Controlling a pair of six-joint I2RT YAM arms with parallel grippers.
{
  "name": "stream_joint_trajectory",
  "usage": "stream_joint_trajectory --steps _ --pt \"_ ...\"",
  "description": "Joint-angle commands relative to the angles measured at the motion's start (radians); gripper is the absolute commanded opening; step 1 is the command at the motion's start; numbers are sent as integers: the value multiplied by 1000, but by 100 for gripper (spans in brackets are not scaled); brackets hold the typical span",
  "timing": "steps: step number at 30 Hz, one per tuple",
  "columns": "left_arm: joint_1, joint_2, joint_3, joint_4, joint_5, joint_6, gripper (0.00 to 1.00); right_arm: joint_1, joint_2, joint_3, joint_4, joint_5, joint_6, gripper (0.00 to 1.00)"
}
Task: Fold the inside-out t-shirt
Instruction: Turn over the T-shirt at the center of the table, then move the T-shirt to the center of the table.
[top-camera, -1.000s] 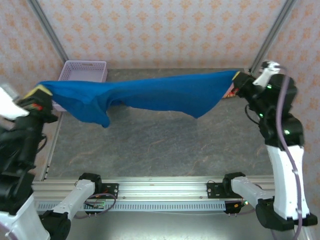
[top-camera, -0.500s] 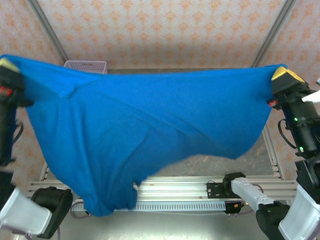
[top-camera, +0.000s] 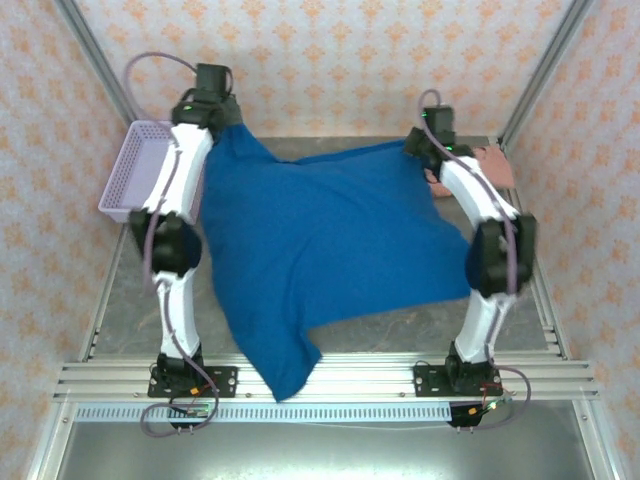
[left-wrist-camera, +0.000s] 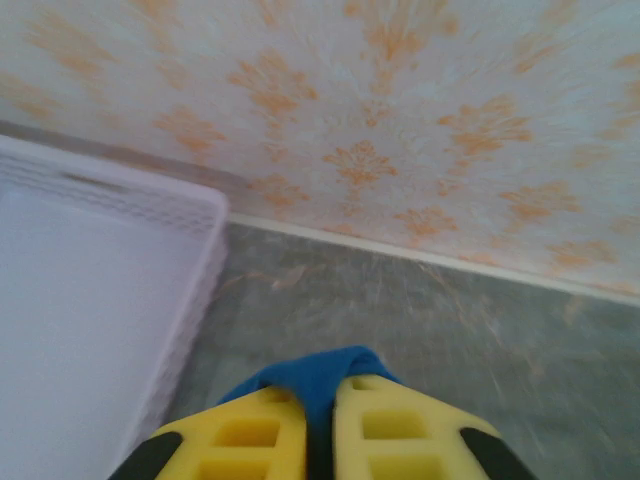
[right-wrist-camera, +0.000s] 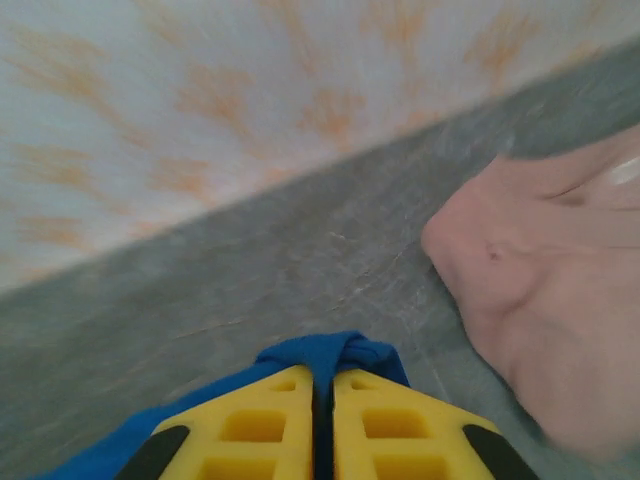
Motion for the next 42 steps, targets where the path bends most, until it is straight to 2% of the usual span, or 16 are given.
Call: stream_joint_trajectory --steps 1,2,3,4,7,10,13,15,18,22,24,28,32,34,38,42 --pt "19 310 479 -72 34 -26 32 7 245 270 4 -5 48 22" --pt "21 393 595 -74 55 -42 42 7 300 351 -36 -15 41 28" --pt "25 430 631 -52 82 -61 51 10 347 431 -77 -16 25 32" --pt "27 415 580 -25 83 -83 58 10 377 501 -132 -23 16 34" --pt "32 227 247 75 125 -106 69 18 354 547 -243 -30 -44 40" --pt "32 48 18 80 131 -123 74 30 222 414 -298 -56 -87 42" --pt "21 -124 -168 21 199 -146 76 57 40 149 -310 -68 -114 45" --pt "-4 -310 -415 76 227 -181 76 62 -85 -66 -274 -131 -76 45" --pt "-64 -586 -799 207 269 -268 76 53 -192 -295 -189 -124 -46 47" --pt "-215 -881 -1248 321 260 -346 76 -8 -132 -282 -204 -190 -32 45" --pt "-294 -970 -1387 307 254 -365 76 -17 -90 -246 -239 -190 -42 43" --pt "-452 -1080 -1568 239 231 -398 76 -29 -16 -216 -277 -162 -32 42" --pt "-531 -1112 -1714 260 275 -461 76 -47 52 -194 -343 -145 -23 38" --pt "-539 -1120 -1766 250 272 -461 76 -50 55 -208 -359 -138 -15 37" --pt "-540 -1114 -1845 239 349 -450 77 -55 35 -266 -426 -71 -4 35" --pt "-553 -1158 -1955 248 398 -500 77 -68 -67 -428 -423 -7 19 35"
